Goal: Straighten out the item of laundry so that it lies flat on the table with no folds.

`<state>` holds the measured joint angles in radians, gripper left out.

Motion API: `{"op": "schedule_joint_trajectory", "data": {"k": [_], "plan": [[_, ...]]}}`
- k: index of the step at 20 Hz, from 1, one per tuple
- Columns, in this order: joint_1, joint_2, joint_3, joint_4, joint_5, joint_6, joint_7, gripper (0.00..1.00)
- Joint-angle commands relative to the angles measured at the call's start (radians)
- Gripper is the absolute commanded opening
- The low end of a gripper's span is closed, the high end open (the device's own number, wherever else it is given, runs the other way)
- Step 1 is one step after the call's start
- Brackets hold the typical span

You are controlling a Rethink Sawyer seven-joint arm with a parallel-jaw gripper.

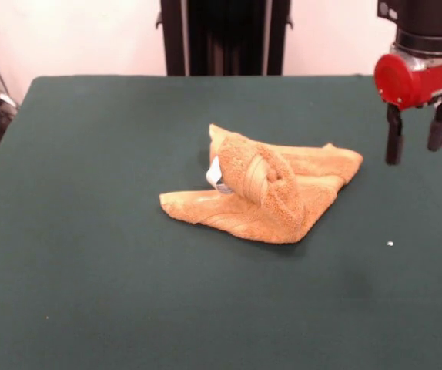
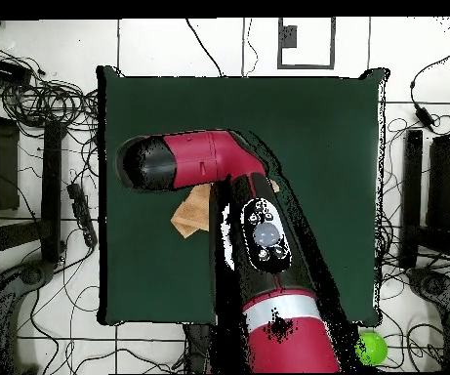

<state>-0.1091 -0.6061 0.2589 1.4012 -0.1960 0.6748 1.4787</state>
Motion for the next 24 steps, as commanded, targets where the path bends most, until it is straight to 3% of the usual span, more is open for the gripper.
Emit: {"op": "schedule_joint_trajectory", "data": {"k": [1,7,10,15,24], "plan": [[-0.060,-0.024,0.091,0.047,-0.028,0.126,-0.119,1.00],[-0.039,-0.101,0.071,0.208,-0.013,0.021,0.018,1.00],[-0.035,-0.109,0.069,0.218,-0.017,0.015,0.033,1.00],[-0.041,-0.095,0.077,0.178,-0.032,0.053,-0.005,1.00],[-0.075,0.028,0.123,-0.051,-0.090,0.186,-0.191,1.00]]}}
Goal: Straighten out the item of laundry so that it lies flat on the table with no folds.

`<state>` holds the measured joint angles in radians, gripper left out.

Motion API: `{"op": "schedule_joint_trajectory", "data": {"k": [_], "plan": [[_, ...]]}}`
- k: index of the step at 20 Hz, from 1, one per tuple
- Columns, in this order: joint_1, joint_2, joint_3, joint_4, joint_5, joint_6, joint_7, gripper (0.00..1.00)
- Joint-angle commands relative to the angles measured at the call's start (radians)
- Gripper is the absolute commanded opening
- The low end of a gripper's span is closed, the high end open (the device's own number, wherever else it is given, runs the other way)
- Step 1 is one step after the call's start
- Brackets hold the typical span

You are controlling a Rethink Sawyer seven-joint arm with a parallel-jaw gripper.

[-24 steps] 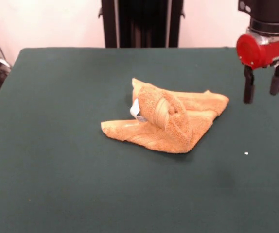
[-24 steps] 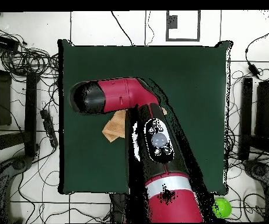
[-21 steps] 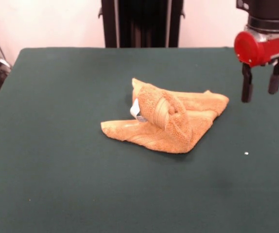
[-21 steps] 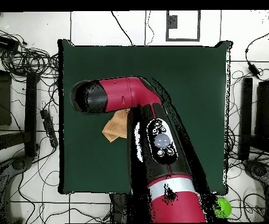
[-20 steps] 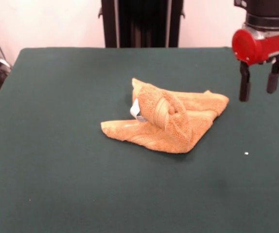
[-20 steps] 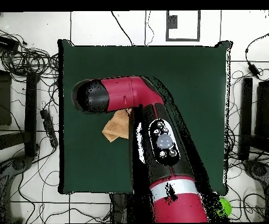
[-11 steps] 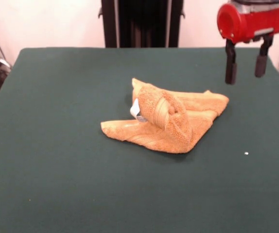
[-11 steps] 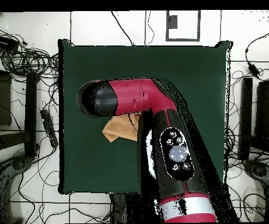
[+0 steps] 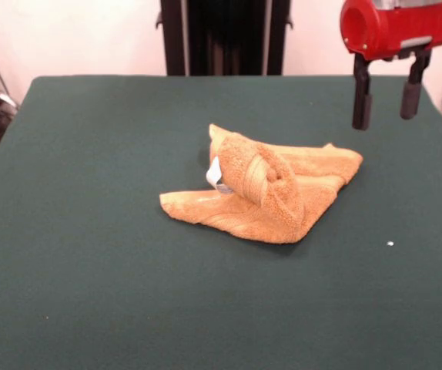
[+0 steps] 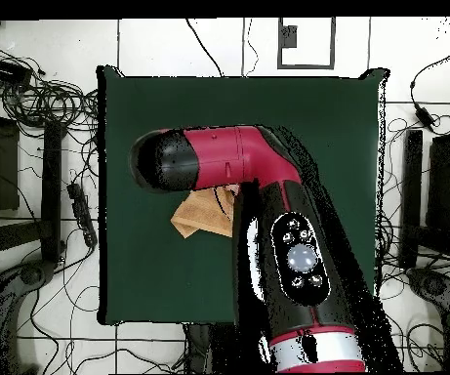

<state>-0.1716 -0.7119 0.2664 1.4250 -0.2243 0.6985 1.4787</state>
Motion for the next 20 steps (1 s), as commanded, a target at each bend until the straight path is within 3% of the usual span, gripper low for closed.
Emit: {"op": "schedule_joint_trajectory", "data": {"k": [1,8,20], "plan": [[-0.016,0.147,0.120,-0.093,-0.070,0.169,-0.209,1.00],[-0.034,0.180,0.153,-0.140,-0.118,0.188,-0.289,1.00],[-0.063,0.322,0.206,-0.353,-0.213,0.338,-0.429,1.00]]}}
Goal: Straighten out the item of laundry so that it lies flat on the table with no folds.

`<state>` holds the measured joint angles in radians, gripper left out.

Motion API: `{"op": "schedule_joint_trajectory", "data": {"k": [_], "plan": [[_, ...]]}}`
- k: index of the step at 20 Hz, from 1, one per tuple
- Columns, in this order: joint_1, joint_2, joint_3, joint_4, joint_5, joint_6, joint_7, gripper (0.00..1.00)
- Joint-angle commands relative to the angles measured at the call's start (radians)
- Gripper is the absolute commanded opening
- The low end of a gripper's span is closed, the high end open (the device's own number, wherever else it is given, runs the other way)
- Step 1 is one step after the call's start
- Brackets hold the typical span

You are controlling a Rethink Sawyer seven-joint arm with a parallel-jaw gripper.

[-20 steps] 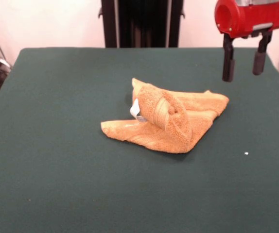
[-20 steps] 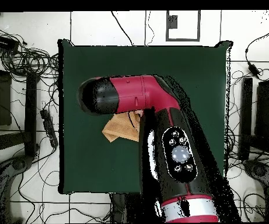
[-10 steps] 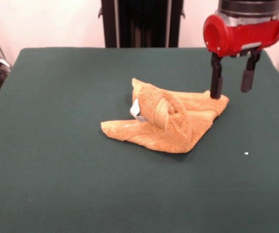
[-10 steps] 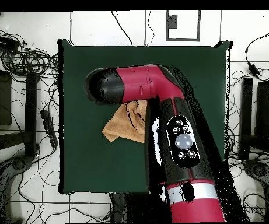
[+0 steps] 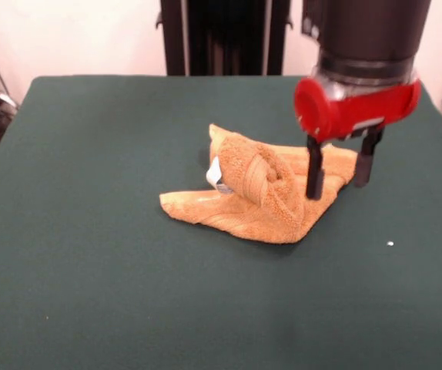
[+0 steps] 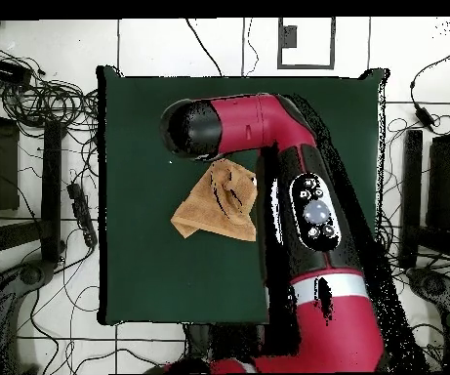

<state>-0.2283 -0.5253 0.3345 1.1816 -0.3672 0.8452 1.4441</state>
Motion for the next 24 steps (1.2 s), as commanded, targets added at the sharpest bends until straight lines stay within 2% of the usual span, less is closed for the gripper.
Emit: {"op": "schedule_joint_trajectory", "data": {"k": [1,9,17,24], "plan": [[-0.006,0.149,0.146,-0.140,-0.080,0.213,-0.416,1.00],[-0.018,0.201,0.184,-0.237,-0.107,0.263,-0.503,1.00],[-0.008,0.197,0.149,-0.269,-0.125,0.326,-0.520,1.00],[-0.014,0.127,0.111,-0.213,-0.126,0.352,-0.494,1.00]]}}
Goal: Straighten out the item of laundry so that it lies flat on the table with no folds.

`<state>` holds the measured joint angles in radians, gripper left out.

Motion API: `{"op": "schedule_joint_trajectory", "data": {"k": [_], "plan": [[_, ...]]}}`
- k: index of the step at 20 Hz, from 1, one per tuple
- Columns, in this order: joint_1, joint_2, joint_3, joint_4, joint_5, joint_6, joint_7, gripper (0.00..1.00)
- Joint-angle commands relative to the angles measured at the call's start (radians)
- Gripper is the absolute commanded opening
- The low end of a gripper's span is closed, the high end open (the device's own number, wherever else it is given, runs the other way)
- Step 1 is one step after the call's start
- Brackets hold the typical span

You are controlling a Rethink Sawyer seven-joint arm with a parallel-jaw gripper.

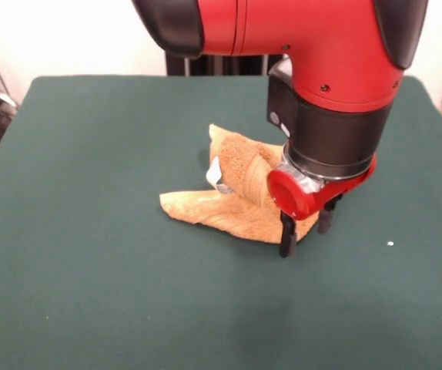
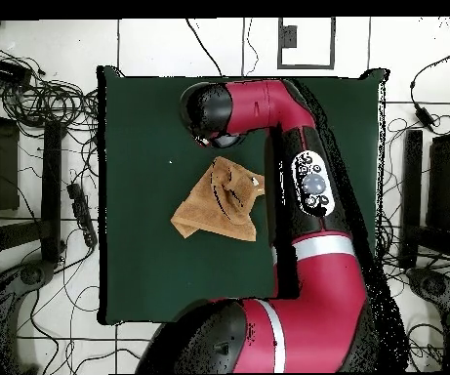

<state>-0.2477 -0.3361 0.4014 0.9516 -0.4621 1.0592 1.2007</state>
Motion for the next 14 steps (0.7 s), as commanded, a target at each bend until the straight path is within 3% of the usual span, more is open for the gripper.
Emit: {"op": "schedule_joint_trajectory", "data": {"k": [1,10,14], "plan": [[0.005,-0.069,0.043,0.023,-0.033,0.139,-0.251,1.00],[0.008,-0.180,0.024,0.092,-0.039,0.184,-0.241,1.00],[0.003,-0.190,0.021,0.113,-0.041,0.180,-0.223,1.00]]}}
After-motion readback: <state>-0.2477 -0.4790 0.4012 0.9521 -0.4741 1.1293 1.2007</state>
